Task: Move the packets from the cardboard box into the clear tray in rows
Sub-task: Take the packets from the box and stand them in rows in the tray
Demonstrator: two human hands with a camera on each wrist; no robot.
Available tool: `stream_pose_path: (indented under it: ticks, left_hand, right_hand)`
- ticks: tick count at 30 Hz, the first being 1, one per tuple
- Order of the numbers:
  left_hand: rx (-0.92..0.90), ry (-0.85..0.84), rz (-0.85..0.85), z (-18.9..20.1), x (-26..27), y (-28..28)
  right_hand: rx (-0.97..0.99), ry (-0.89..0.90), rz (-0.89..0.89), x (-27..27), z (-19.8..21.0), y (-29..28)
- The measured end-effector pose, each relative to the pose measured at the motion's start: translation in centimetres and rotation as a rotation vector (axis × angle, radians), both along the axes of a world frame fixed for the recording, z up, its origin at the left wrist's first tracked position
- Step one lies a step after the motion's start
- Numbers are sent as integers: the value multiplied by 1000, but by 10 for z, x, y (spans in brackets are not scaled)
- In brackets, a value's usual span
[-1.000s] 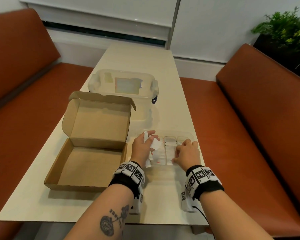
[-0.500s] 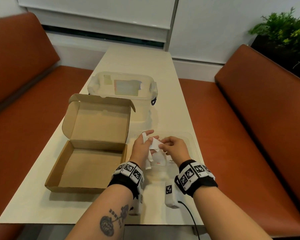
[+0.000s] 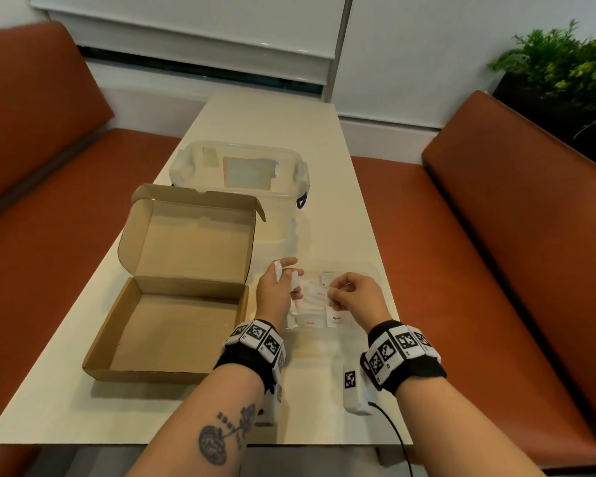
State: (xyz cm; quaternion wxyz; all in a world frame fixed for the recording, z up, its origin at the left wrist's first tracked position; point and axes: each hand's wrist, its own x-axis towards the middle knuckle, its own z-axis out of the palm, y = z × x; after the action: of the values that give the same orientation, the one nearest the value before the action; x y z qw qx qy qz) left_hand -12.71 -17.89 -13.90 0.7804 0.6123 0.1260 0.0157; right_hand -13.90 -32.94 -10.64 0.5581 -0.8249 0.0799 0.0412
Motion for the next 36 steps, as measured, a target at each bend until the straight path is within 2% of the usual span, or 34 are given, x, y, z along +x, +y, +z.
stream_pose_path:
  ticks: [6,16,21,27,32,34,36]
  left_hand:
    - [-186,-4,64,3,0,0]
    - [-200,2,74,5,-2,-1]
    - [-184,-3,46,4,-2,0]
    - [-164,-9,6,1,-3,1]
    - [-205,11,-19,2,-3,2]
    - [-247,26,-33,3,-2,2]
    - [-285,45,-65,4,-2,1]
  right_hand:
    - [-378,16,194,-5,-8,13]
    - [-729,15,358,0,-16,21]
    - [-751,-4,354,0,-19,22]
    - [-708,54,302,2,-24,22]
    - [-679,60,293,1,-24,21]
    - [-620,23,274,1,-23,22]
    - [-458,-63,162,1,-19,26]
